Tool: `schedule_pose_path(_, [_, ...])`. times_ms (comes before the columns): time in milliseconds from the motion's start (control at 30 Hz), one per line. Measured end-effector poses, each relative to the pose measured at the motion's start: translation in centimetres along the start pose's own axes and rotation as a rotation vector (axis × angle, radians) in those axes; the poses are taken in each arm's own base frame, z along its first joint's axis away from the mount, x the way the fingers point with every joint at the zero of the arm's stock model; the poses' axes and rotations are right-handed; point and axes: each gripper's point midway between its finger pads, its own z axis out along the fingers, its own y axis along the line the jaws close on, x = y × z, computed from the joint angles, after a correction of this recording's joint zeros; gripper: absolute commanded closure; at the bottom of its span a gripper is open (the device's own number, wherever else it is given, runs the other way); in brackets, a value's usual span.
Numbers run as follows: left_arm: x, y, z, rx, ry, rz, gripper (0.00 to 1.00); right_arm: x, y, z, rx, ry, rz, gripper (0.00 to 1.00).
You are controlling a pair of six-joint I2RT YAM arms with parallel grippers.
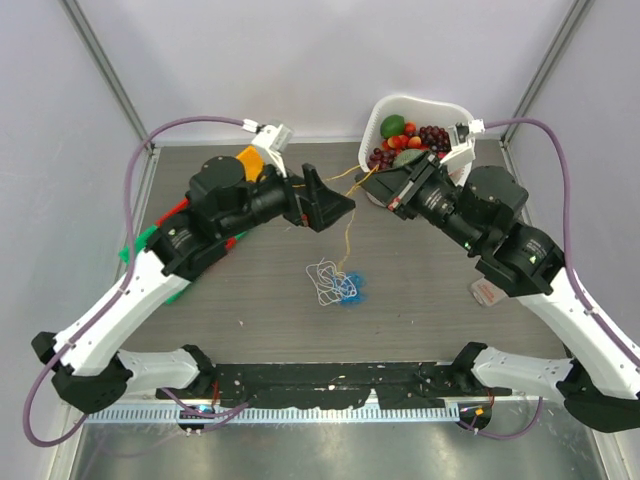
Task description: Untangle the cables
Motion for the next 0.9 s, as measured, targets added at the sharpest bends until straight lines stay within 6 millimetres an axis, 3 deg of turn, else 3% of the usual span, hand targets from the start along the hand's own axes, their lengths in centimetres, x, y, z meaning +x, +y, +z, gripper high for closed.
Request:
schedule_pose_path(100, [-2.2,-0.1,-1.9,-0.065,-0.042,-0.014,0.00,-0.7,-0.4,0.1,0.074,-0.003,0.002,1.00])
schedule_pose_path(267, [-7.8,-1.7,-4.3,-0.134,-0.133,-0.017,0.00,-0.1,-2.2,2.1,0.235,0.052,0.000,0.99])
schedule_pose_path(367, [-8.8,-1.5,-4.7,-0.174,-0.140,-0.007,0.00,1.2,-4.1,3.5,0.329,0.105,-0.005,1.00])
schedule_pose_path(533, [-7.1,0.5,-4.1,-0.257,-0.064,0.034,0.00,3.1,-7.0,3.6,0.439,0.177,-0.018,0.99])
schedule_pose_path(700, [-4.6,1.2,-3.0,-0.228,0.039,0.116,0.00,3.0,-7.1,3.1,0.453,0.178,-0.004,0.99])
schedule_pose_path(900, [-1.8,1.6,-0.9,-0.186,0.147,0.200,0.13,2.7,-6.9,3.1,0.458,0.160,0.048,0.99])
